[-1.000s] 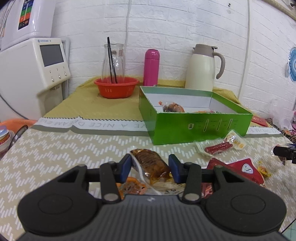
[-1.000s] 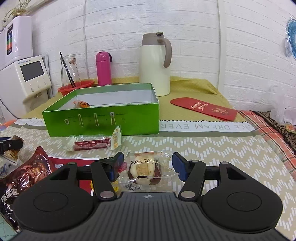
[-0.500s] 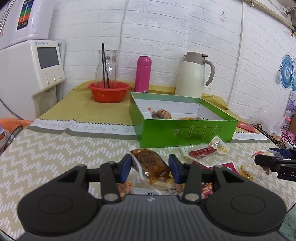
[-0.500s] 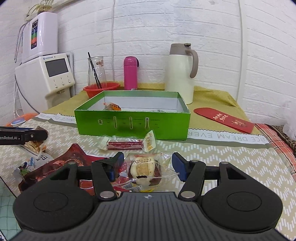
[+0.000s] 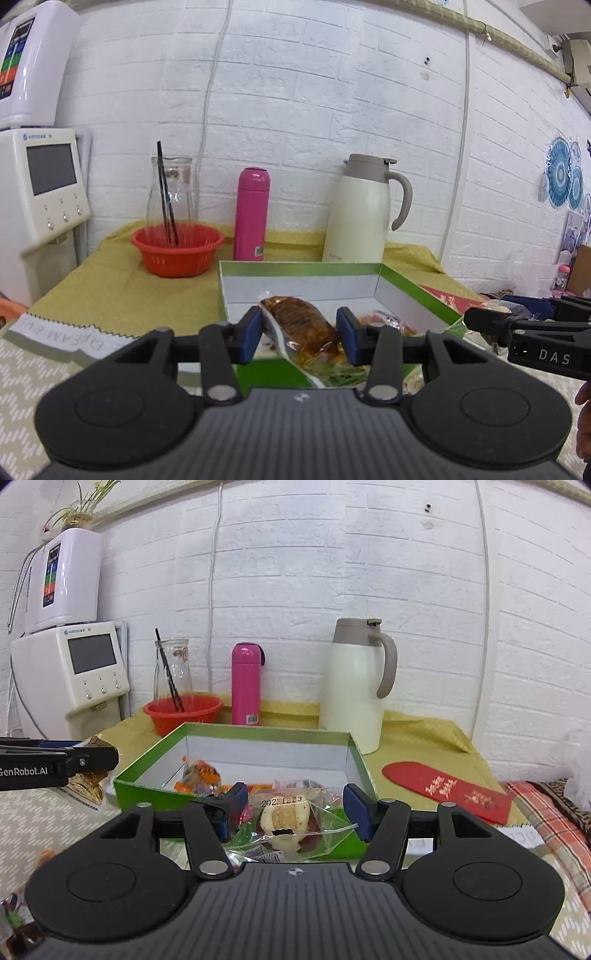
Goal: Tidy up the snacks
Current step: 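Lower both packets into the green box and open both grippers, then grasp small orange candy with left gripper while right grasps yellow jelly cup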
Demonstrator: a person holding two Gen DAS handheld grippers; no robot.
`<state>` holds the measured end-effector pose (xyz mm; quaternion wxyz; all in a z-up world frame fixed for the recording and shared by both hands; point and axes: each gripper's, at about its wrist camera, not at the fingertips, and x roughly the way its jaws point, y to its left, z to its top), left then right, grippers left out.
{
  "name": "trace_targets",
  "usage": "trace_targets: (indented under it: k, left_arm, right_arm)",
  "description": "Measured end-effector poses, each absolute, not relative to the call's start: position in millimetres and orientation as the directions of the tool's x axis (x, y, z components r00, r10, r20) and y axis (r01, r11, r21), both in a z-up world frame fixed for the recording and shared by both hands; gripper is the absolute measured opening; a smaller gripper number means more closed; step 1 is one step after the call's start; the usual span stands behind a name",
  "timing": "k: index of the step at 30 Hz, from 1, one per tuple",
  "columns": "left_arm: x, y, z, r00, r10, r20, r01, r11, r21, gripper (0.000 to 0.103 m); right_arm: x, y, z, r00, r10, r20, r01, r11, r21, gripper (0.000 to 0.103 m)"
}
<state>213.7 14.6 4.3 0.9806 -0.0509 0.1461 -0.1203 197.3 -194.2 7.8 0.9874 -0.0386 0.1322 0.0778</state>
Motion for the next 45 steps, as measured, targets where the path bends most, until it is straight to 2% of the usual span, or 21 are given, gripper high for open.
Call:
trace_targets:
  k: [3,9,19,23,27,34,39,41,43,45]
  left_arm:
    - [245,9,4,0.924,-0.253,-0.288,0.215,0.964,-0.159,0.044]
    - [294,6,-13,0.896,-0.241,-0.374,0.178,0.964,-0.196,0.044]
    - [301,12,-28,0.885,-0.22,-0.409,0.165,0.972,-0.165,0.044]
    - [297,12,-25,0.892,-0.195,-0.407,0.153,0.979,-0.135,0.049]
    - [290,10,-21,0.899,-0.182,-0.398,0.151,0.983,-0.107,0.056]
    - [269,21,-9,0.917,-0.141,-0.373,0.112,0.989,-0.097,0.065]
    - [233,53,1,0.931,-0.113,-0.348,0.076,0.99,-0.119,0.073]
    - [216,69,0,0.932,-0.092,-0.351,0.05,0.991,-0.128,0.081]
    - [197,85,-4,0.928,-0.071,-0.366,0.021,0.99,-0.141,0.102]
    - [177,100,-9,0.925,-0.067,-0.375,0.011,0.989,-0.149,0.102]
  right_arm:
    - [222,-195,12,0.957,0.157,-0.243,-0.167,0.986,-0.021,0.096]
    - [269,-196,-2,0.936,0.178,-0.303,-0.157,0.983,0.092,0.096]
    - [286,-197,-21,0.912,0.165,-0.375,-0.141,0.986,0.091,0.097]
    - [293,-197,-25,0.896,0.185,-0.404,-0.152,0.982,0.113,0.097]
    - [293,-196,-28,0.887,0.198,-0.417,-0.158,0.979,0.129,0.103]
    - [266,-206,-9,0.911,0.222,-0.348,-0.18,0.972,0.151,0.103]
    - [229,-224,5,0.898,0.294,-0.328,-0.256,0.954,0.153,0.103]
    - [211,-231,3,0.884,0.311,-0.348,-0.284,0.95,0.128,0.103]
    - [194,-237,-5,0.866,0.323,-0.383,-0.307,0.946,0.102,0.103]
    - [179,-241,-14,0.846,0.332,-0.417,-0.331,0.941,0.078,0.103]
